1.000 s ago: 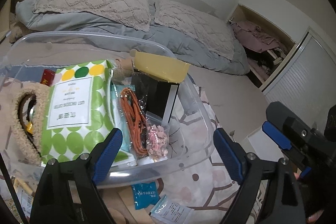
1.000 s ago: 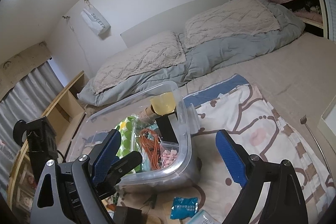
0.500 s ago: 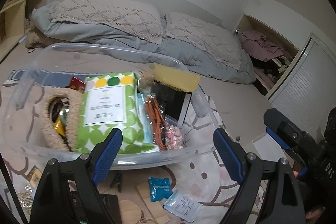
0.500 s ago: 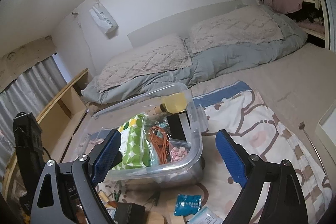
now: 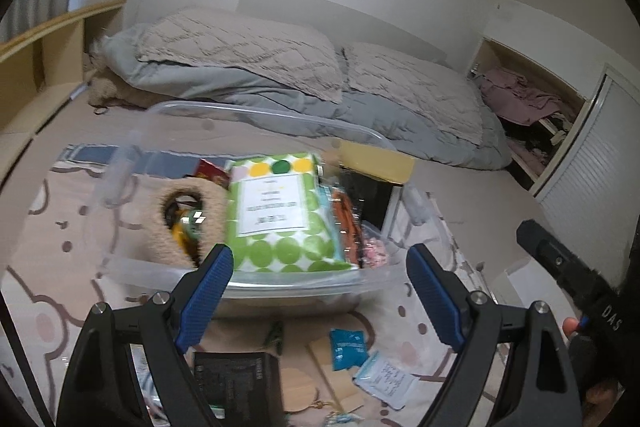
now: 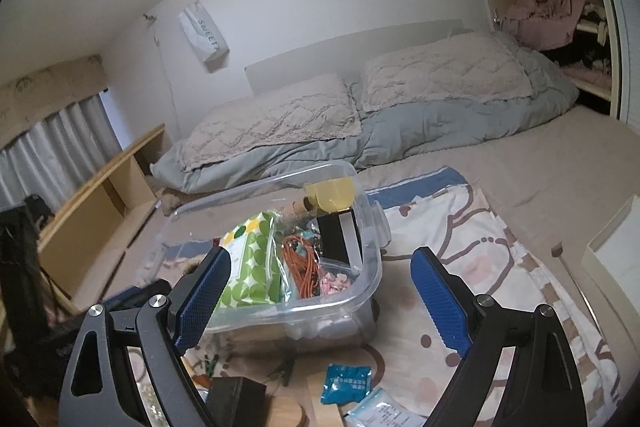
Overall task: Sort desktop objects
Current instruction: 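Withdraw both open tools up and away from the clear box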
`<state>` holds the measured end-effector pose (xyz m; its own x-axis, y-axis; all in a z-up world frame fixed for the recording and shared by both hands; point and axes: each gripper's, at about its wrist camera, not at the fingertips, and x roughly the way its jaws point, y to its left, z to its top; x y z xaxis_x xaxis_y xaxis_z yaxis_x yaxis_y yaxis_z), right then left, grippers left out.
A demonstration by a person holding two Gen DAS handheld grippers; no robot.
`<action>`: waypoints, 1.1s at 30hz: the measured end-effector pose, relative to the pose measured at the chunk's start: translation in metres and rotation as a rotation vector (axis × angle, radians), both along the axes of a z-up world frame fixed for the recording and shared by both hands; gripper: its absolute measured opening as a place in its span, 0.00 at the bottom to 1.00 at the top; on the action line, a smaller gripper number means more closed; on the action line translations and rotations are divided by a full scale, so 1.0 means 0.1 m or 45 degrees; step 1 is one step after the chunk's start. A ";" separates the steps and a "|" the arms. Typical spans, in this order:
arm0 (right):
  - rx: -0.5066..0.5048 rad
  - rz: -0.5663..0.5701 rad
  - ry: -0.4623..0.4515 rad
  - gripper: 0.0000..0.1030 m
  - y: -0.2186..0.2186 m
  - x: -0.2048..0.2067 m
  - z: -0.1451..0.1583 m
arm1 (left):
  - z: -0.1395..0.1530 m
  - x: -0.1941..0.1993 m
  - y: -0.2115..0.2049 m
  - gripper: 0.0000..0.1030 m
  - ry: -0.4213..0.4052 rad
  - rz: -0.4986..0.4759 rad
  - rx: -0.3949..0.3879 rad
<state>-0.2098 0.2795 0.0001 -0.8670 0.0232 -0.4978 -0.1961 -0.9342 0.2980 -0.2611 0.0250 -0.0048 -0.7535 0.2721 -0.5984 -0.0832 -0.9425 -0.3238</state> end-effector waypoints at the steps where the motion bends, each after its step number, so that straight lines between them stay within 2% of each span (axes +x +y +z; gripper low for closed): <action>1: 0.022 0.001 -0.011 0.89 -0.04 0.00 -0.01 | 0.00 0.02 -0.03 0.86 0.001 0.014 -0.009; 10: 0.211 0.025 -0.021 0.89 -0.28 0.08 -0.05 | -0.05 0.20 -0.34 0.88 -0.007 0.131 -0.088; 13: 0.210 0.015 -0.024 0.89 -0.26 0.12 -0.05 | -0.04 0.27 -0.43 0.94 0.006 0.166 -0.103; 14: 0.202 0.012 -0.024 0.99 -0.25 0.12 -0.05 | -0.02 0.31 -0.46 0.94 0.015 0.178 -0.109; 15: 0.190 0.008 -0.025 1.00 -0.24 0.13 -0.05 | -0.02 0.33 -0.48 0.94 0.020 0.185 -0.112; 19: 0.161 0.001 -0.021 1.00 -0.23 0.18 -0.05 | 0.02 0.44 -0.54 0.99 0.050 0.216 -0.140; 23: 0.190 0.002 -0.018 1.00 -0.28 0.24 -0.04 | 0.06 0.57 -0.55 0.99 0.094 0.239 -0.215; 33: 0.268 0.040 -0.009 1.00 -0.48 0.33 -0.04 | 0.14 0.78 -0.64 1.00 0.123 0.289 -0.267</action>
